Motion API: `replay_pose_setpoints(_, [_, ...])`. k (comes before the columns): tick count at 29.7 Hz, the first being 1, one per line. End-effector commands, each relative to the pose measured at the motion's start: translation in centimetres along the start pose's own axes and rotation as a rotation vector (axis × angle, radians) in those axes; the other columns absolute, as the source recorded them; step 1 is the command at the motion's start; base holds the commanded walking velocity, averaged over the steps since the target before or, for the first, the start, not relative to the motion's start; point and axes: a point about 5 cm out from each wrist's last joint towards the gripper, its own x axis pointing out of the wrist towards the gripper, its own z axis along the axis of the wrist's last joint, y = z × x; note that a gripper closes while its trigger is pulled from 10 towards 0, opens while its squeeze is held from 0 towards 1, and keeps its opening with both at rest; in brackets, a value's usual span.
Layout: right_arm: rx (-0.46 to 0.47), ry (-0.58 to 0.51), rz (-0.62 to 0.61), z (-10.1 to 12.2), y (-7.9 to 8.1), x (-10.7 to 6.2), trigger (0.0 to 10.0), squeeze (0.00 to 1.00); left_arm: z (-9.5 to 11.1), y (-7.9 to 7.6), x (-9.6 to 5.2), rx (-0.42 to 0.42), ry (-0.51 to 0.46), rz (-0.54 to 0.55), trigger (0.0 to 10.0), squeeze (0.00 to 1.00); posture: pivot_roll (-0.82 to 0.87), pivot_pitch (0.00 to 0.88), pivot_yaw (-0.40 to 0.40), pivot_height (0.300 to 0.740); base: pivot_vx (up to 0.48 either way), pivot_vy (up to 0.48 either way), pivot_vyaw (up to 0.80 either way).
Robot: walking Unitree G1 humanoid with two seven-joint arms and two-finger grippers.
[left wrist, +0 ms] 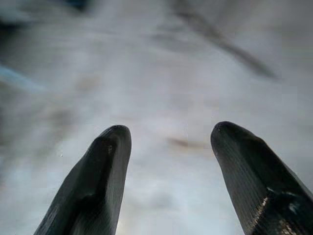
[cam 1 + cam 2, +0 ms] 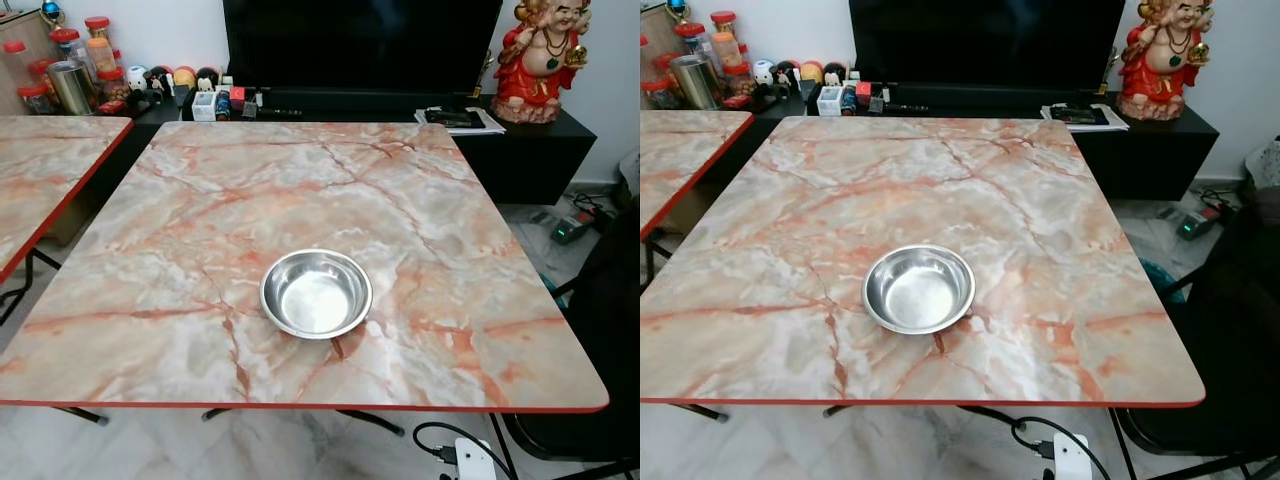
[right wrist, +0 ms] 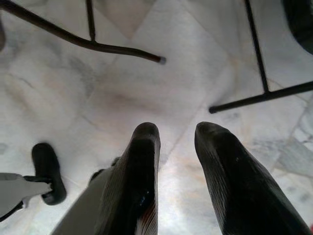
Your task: Setting the table
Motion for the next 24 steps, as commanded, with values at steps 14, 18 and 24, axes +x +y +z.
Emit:
replay_pose_setpoints(14, [0.003,0.019,-0.040,-0.2,-1.0,0.0,10.0,0.00,-2.8,-9.5,-4.7,0.117,0.145,-0.641,10.0,0.00,-0.06,0.000,0.022,0.740,0.000,0.000,0.00])
replay_pose_setpoints(18, [0.006,0.017,-0.039,-0.2,-0.9,0.0,10.0,0.00,-2.6,-10.8,-5.4,0.178,0.141,-0.711,10.0,0.00,-0.06,0.000,0.024,0.740,0.000,0.000,0.00])
replay_pose_setpoints(24, [0.012,0.009,-0.034,0.1,-0.8,0.0,10.0,0.00,-2.2,-11.4,-5.5,0.171,0.142,-0.722,10.0,0.00,-0.05,0.000,0.024,0.740,0.000,0.392,0.00])
